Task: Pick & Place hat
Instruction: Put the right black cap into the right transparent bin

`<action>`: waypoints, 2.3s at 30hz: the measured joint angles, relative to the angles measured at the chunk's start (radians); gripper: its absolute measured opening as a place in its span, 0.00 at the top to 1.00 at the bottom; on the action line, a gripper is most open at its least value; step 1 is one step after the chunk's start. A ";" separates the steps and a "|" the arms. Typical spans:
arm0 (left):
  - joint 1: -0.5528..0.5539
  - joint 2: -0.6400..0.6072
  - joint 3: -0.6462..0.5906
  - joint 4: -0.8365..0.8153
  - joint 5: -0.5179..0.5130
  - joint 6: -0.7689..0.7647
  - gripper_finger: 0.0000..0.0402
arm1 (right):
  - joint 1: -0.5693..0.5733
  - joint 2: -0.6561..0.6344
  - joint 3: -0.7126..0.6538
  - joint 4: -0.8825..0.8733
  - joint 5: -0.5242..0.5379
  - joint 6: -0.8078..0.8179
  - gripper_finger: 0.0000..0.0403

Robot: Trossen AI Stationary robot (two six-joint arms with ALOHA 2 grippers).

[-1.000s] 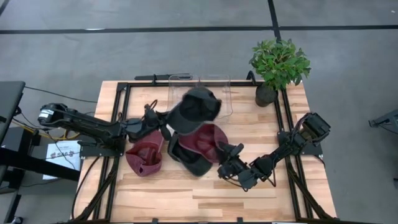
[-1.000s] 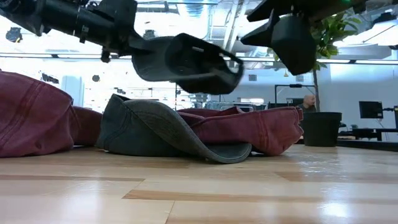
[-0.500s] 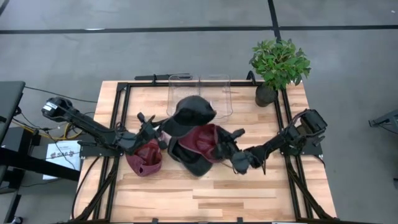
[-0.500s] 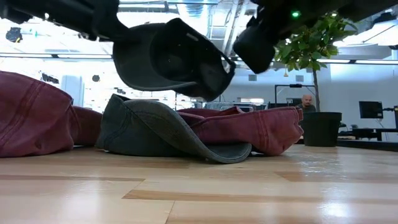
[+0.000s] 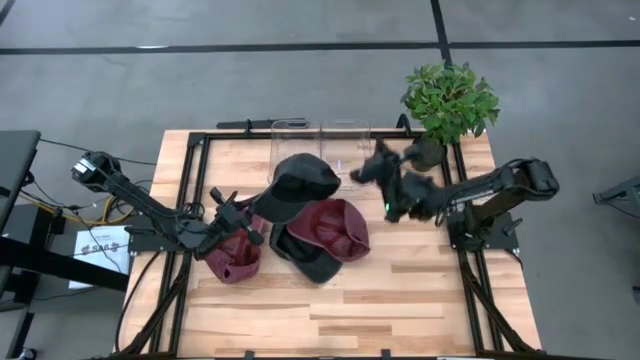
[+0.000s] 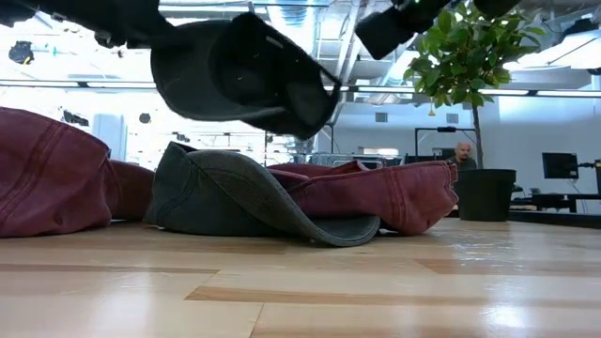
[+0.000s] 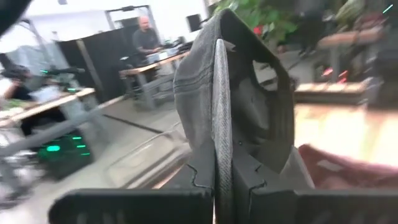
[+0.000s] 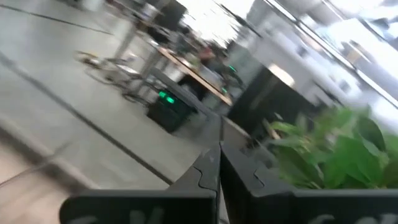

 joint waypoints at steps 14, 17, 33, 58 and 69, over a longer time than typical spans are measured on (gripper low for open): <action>0.121 0.000 0.000 0.158 0.204 -0.022 0.97 | -0.060 0.217 0.125 -0.010 -0.050 0.132 1.00; 0.146 0.000 0.000 0.159 0.254 -0.041 0.97 | -0.013 0.319 0.243 -0.009 -0.094 0.073 1.00; 0.143 0.002 -0.003 0.142 0.253 -0.065 0.97 | -0.026 0.657 0.650 -0.031 -0.138 -0.229 1.00; 0.040 0.000 -0.001 0.123 0.103 -0.063 0.97 | -0.122 0.566 0.650 -0.331 -0.060 -0.133 1.00; 0.081 0.000 0.000 0.124 0.102 -0.063 0.97 | -0.042 0.567 0.649 -0.353 -0.090 -0.123 1.00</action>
